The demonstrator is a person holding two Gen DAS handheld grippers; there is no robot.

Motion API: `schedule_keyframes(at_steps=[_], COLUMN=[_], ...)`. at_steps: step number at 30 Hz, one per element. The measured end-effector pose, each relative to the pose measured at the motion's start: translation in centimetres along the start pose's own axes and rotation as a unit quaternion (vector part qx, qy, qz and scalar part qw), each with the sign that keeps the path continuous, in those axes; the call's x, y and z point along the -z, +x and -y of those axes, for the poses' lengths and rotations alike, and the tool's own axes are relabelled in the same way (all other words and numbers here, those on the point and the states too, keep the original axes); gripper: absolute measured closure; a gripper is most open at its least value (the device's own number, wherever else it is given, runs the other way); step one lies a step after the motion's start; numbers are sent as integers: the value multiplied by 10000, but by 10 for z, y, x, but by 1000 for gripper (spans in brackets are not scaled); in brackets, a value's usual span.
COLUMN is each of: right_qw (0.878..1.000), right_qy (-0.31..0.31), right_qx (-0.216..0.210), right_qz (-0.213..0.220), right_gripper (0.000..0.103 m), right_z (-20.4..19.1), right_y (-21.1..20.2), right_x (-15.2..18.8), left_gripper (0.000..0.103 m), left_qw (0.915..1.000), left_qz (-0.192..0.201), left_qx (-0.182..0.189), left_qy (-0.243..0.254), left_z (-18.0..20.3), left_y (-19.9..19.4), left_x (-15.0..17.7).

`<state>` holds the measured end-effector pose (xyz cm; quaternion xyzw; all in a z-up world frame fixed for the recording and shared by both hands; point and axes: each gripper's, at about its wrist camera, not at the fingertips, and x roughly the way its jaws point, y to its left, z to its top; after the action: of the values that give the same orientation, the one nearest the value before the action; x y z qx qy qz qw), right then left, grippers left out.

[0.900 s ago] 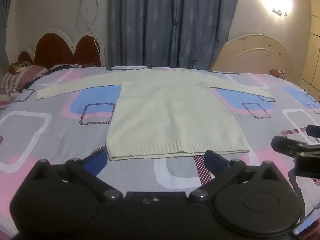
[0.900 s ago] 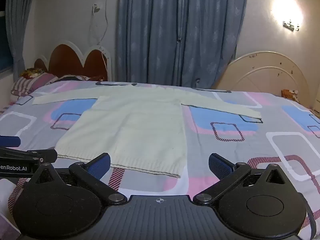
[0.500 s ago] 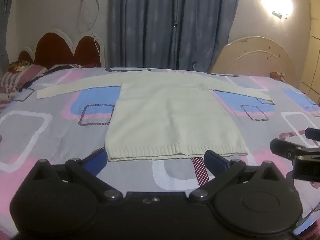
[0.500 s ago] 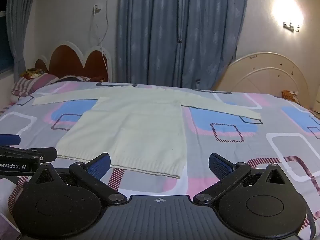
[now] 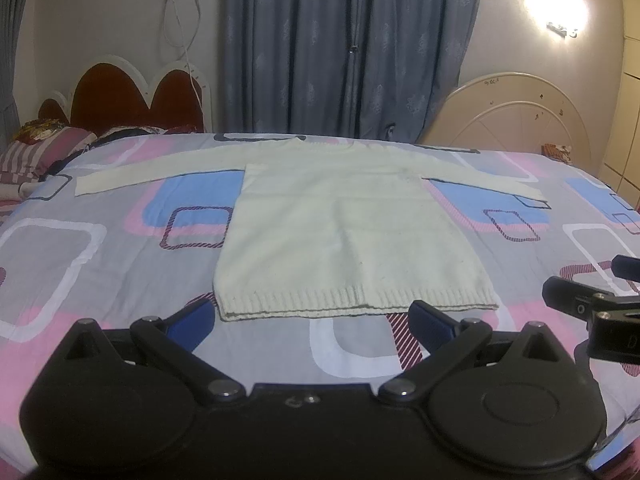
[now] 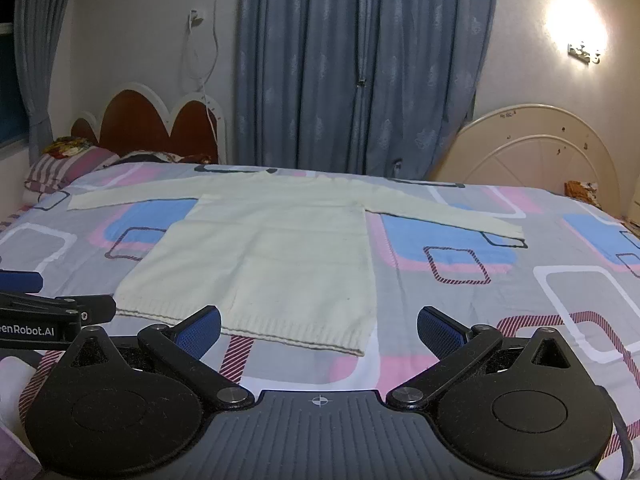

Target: Fold small clothes

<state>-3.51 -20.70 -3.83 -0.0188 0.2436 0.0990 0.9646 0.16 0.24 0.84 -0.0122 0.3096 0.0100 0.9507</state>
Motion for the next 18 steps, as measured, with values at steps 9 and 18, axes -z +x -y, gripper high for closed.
schedule_keyframes(at_steps=[9,18], right_qw=[10000,10000], right_qy=[-13,-25], right_qx=[-5,-27], right_qz=[12,18], right_gripper=[0,0], right_z=[-2,-5], right_y=[-1,-1], right_x=[-3,-6], left_gripper=[0,0], left_qw=[10000,10000], left_qz=[30,9], left_qx=[-11,-54], left_qy=[-18,-64], left_z=[1,-2], left_y=[2,0], left_x=[9,9])
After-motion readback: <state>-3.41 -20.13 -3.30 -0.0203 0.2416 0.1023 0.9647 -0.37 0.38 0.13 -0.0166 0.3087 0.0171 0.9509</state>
